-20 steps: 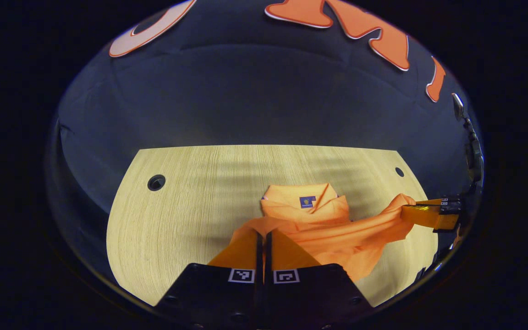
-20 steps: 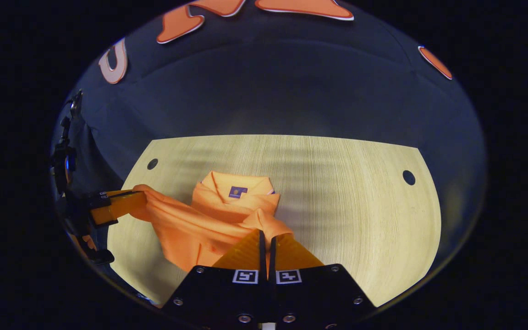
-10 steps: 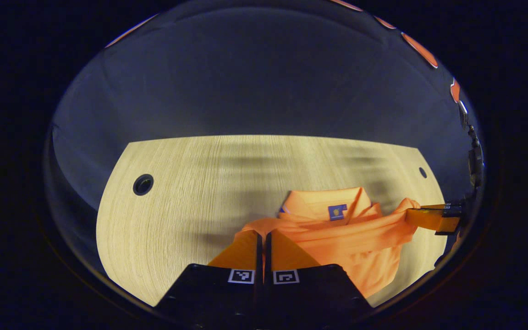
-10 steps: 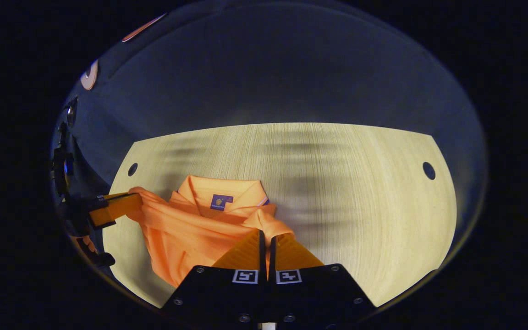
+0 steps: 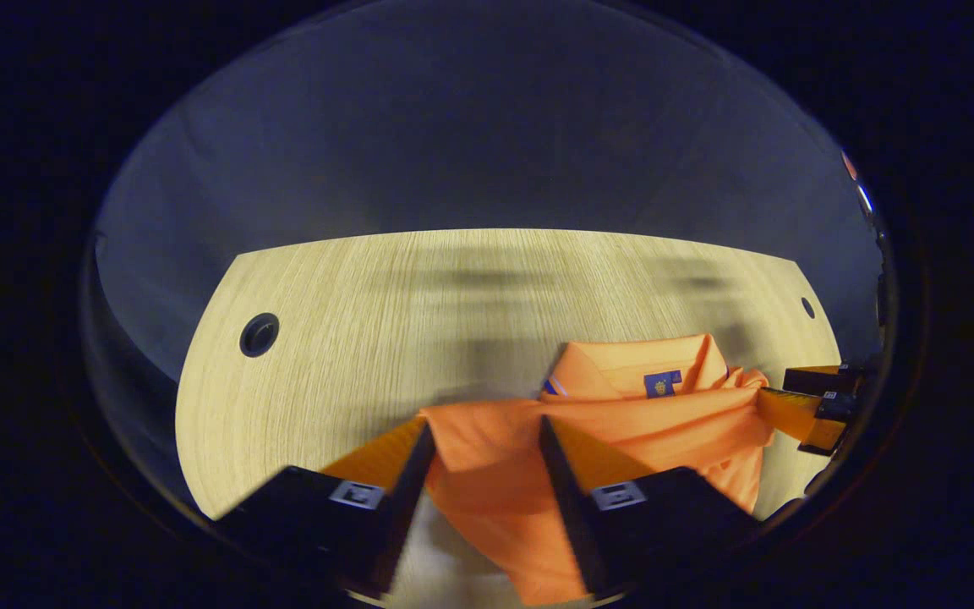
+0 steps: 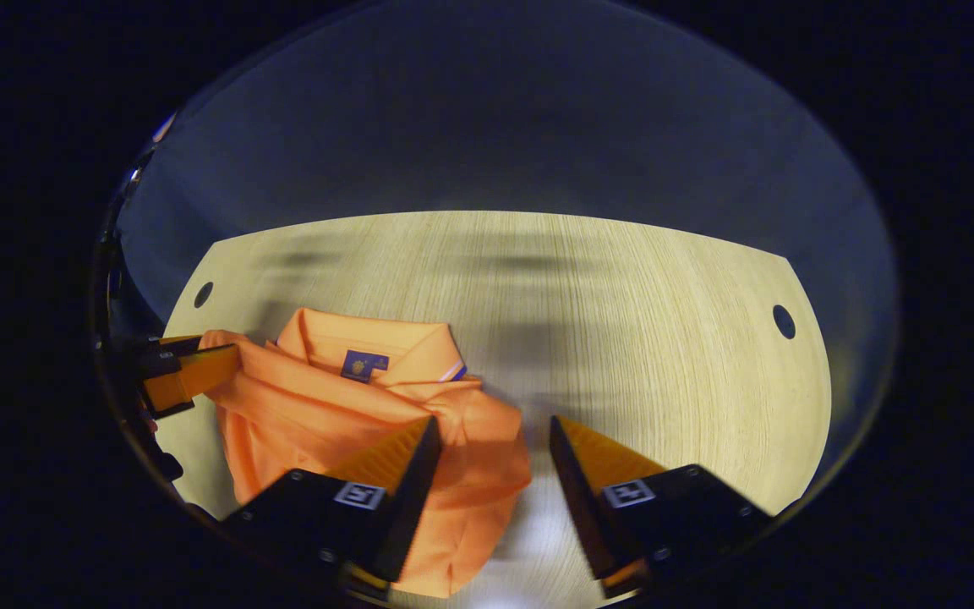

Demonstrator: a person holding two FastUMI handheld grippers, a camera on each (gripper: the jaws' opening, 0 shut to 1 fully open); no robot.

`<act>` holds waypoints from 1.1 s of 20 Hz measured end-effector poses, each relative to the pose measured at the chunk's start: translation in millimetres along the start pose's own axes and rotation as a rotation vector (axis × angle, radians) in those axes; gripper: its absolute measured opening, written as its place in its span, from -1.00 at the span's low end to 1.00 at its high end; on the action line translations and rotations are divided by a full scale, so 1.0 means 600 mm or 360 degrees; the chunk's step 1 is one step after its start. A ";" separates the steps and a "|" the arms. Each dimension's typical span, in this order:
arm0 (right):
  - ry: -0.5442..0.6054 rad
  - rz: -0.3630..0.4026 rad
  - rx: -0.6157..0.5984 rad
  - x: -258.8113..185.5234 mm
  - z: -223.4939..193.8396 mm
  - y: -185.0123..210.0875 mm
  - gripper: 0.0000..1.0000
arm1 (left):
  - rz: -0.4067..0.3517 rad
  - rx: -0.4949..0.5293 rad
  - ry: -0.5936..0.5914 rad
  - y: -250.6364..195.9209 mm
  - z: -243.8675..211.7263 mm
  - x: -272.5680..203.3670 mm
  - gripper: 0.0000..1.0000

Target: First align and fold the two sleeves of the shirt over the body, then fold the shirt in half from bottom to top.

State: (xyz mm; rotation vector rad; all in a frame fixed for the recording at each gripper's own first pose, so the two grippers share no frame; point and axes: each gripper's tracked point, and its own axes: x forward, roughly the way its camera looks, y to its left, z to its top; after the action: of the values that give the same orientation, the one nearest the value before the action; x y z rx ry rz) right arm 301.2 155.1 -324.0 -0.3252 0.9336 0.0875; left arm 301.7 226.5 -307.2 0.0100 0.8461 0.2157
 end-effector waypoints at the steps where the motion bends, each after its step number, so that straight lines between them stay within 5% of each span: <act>1: -0.0007 -0.0008 0.0018 0.001 0.003 -0.003 1.00 | 0.0012 0.0005 -0.0003 0.003 -0.004 -0.003 0.60; 2: -0.0021 0.0000 0.0027 -0.002 0.006 -0.001 1.00 | 0.0023 0.0007 -0.0010 0.002 -0.004 -0.003 0.94; 9: -0.0234 0.0027 0.0081 -0.079 0.065 0.004 1.00 | 0.0086 0.0051 -0.0318 0.005 0.085 -0.092 0.96; 15: -0.0664 0.0034 0.0090 -0.285 0.140 -0.006 1.00 | 0.0067 0.0012 -0.0815 -0.008 0.195 -0.340 0.95; 22: -0.1080 0.0109 -0.0020 -0.508 0.124 0.019 0.99 | 0.0148 -0.0008 -0.1217 -0.010 0.158 -0.590 0.96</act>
State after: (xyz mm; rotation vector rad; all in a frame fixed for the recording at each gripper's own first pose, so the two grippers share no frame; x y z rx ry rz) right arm 174.8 209.1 -41.9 -0.2486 0.2709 0.2495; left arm 145.8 159.7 17.9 0.1198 0.0827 0.2753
